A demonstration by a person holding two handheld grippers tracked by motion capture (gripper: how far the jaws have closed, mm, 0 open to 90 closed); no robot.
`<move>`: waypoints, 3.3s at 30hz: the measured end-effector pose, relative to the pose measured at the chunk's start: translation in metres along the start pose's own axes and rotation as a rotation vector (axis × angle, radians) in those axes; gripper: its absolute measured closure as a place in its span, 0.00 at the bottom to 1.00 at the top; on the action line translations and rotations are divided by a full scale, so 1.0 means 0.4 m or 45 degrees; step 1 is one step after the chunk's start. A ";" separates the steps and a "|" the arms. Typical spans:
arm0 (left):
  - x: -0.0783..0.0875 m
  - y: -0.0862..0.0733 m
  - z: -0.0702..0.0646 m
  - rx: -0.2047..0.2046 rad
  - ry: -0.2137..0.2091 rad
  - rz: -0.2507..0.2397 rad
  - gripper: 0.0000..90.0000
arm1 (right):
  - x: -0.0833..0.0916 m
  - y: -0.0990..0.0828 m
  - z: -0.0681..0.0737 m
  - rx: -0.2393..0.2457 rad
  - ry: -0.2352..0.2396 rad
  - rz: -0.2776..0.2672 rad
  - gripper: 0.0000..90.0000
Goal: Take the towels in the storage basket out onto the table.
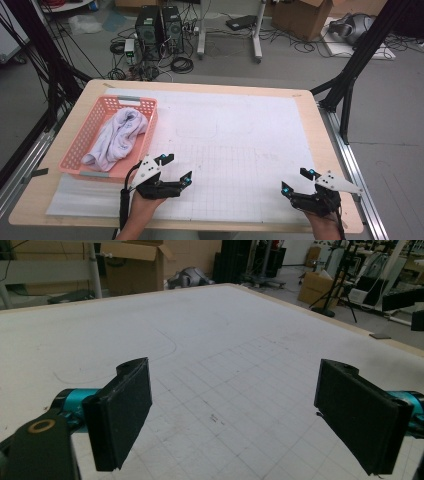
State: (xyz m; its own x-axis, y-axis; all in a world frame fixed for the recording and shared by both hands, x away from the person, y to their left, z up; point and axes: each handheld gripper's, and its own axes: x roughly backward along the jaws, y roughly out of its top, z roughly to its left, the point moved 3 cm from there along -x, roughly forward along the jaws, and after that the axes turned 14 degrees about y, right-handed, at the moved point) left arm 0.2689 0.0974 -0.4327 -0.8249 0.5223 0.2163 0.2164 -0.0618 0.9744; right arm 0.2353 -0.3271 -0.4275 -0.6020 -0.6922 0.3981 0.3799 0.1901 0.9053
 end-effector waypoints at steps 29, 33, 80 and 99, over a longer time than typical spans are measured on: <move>0.004 0.003 -0.003 -0.001 -0.006 -0.002 0.17 | -0.006 -0.003 0.000 -0.013 0.013 0.007 0.16; 0.010 0.013 -0.006 0.000 -0.011 -0.017 0.17 | -0.007 -0.003 0.001 -0.010 0.013 0.009 0.16; 0.055 0.230 0.374 0.077 0.265 0.149 0.16 | -0.022 -0.012 -0.010 -0.057 0.015 0.021 0.16; -0.030 0.090 0.520 -0.015 0.583 0.674 0.19 | -0.022 -0.018 -0.020 -0.064 0.008 0.037 0.16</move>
State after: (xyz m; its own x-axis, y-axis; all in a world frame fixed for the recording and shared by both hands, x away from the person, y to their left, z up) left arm 0.3953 0.2657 -0.4131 -0.7476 0.0089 0.6641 0.6465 -0.2195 0.7307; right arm 0.2433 -0.3278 -0.4389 -0.5860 -0.6912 0.4229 0.4318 0.1752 0.8848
